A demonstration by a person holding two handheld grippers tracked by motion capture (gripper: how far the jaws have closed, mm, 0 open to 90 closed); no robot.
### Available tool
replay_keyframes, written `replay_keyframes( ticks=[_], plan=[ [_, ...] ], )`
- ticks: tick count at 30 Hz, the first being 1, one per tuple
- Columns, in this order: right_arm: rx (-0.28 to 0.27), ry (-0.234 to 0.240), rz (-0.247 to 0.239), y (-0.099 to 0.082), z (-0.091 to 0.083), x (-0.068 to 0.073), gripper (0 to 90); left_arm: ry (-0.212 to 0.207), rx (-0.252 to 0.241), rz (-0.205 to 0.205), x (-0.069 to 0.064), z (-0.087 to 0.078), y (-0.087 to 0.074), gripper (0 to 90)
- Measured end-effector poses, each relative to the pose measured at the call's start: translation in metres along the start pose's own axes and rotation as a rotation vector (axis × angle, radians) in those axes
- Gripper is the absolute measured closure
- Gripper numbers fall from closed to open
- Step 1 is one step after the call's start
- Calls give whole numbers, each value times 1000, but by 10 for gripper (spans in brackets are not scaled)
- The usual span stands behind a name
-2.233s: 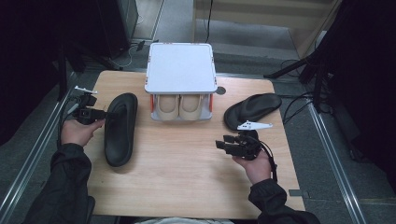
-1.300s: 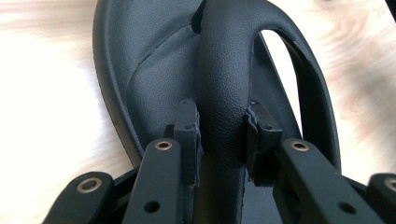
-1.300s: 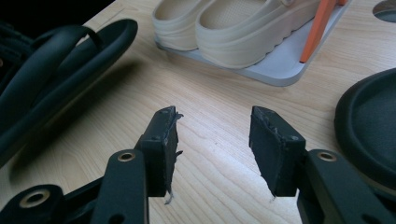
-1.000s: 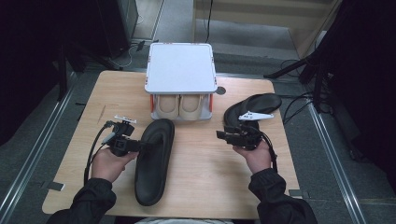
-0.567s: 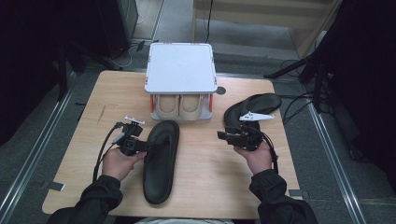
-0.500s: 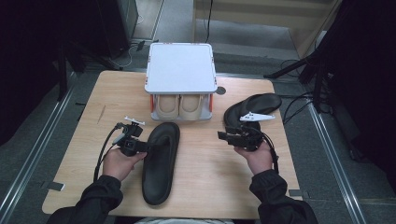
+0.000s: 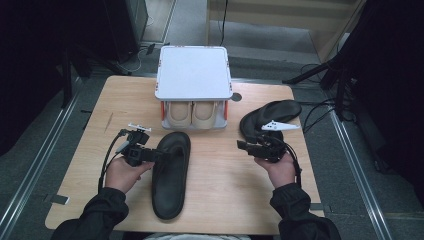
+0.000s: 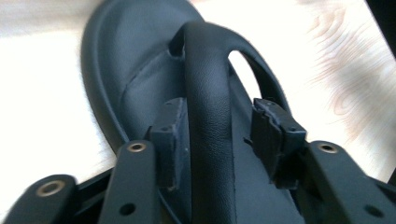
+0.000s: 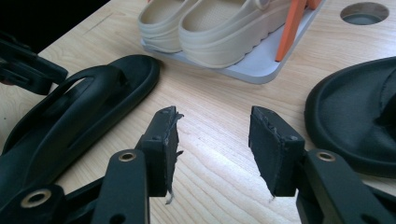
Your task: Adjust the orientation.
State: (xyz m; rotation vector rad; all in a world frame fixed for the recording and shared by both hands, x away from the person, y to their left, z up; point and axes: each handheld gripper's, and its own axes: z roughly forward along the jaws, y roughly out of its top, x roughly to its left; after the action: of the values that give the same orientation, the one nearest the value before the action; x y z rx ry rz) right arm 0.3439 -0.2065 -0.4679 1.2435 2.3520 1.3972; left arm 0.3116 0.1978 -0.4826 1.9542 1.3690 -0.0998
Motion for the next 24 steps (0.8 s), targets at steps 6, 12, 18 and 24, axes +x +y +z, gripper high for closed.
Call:
replay_keyframes(
  ticks=[6, 12, 18, 24],
  plan=[
    [-3, -10, 12, 1, -6, -5, 542, 13, -19, 31, 3, -10, 0, 447],
    [-35, -29, 29, 4, -21, -16, 549, 42, -23, 69, 8, -14, -1, 387],
    [-39, -66, 44, 6, -30, -31, 583, 38, -32, 68, 14, -15, 0, 368],
    [-25, -114, 32, 8, -31, -45, 596, 37, -36, 64, 17, -14, 1, 362]
  ],
)
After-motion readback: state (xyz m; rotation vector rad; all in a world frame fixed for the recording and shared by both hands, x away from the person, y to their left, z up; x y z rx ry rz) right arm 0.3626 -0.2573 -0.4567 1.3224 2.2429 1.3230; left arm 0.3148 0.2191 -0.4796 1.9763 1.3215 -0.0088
